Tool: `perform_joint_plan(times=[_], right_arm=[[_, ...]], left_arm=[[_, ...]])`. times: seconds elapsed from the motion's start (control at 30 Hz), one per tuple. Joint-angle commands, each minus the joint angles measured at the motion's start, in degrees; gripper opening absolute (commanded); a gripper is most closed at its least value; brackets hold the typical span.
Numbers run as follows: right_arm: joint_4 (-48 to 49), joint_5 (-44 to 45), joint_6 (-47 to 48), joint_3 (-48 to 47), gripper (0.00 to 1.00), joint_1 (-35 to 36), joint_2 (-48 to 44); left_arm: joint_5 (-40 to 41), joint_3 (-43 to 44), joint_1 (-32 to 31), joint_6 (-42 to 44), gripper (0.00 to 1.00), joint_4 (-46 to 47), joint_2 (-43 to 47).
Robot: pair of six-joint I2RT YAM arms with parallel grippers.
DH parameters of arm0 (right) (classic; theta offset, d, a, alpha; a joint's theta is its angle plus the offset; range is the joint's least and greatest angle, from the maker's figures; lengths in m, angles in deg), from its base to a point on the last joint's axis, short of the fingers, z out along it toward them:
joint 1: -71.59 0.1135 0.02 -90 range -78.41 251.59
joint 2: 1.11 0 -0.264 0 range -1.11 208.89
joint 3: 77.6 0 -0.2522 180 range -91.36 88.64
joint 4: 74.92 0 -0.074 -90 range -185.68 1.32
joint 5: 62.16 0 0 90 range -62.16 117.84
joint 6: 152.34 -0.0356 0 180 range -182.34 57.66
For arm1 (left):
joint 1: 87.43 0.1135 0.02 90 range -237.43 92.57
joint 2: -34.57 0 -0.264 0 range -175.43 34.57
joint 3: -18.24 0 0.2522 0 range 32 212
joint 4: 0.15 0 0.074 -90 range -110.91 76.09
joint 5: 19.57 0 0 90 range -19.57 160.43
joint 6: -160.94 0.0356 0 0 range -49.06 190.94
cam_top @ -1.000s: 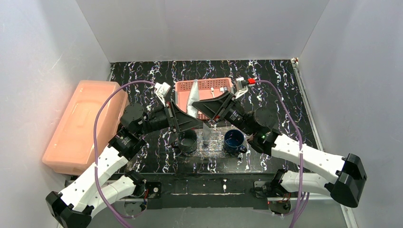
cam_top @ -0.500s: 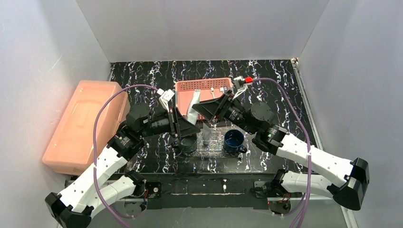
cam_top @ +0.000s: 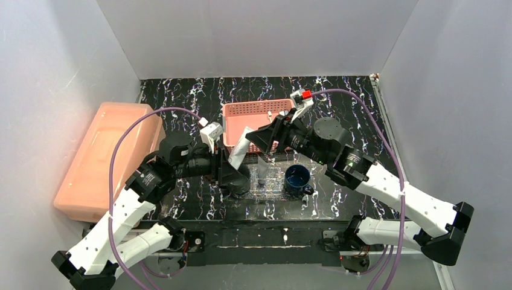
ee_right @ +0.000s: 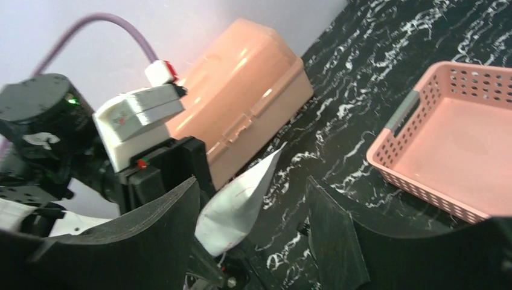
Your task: Prepare toiletry sets of a toothbrush and toothpaste on the tray
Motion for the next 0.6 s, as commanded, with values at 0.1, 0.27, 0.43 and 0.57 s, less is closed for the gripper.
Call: perform_joint_plan(times=[0.1,0.27,0.43,0.57], right_arm=[[-5.4,-3.5,2.7,-4.1,0.73,-2.1,2.0],[-5.3,-10.6,2.1,-5.2,0.74,-4.1,3.4],[-5.3,-17.4,-0.2,-5.8,0.74,-6.1,4.9],[-5.3,-20.5,-2.3,-5.9,0.74,-7.3,5.5]], left_arm=[[0.9,5.4,0.2,14.4,0.0,-10.6,-0.3],[2.3,6.4,0.2,18.9,0.0,-14.6,-0.6],[4.4,5.6,-0.2,20.3,0.0,-14.9,0.6],[8.8,5.3,-3.3,21.8,0.0,-15.3,1.2]])
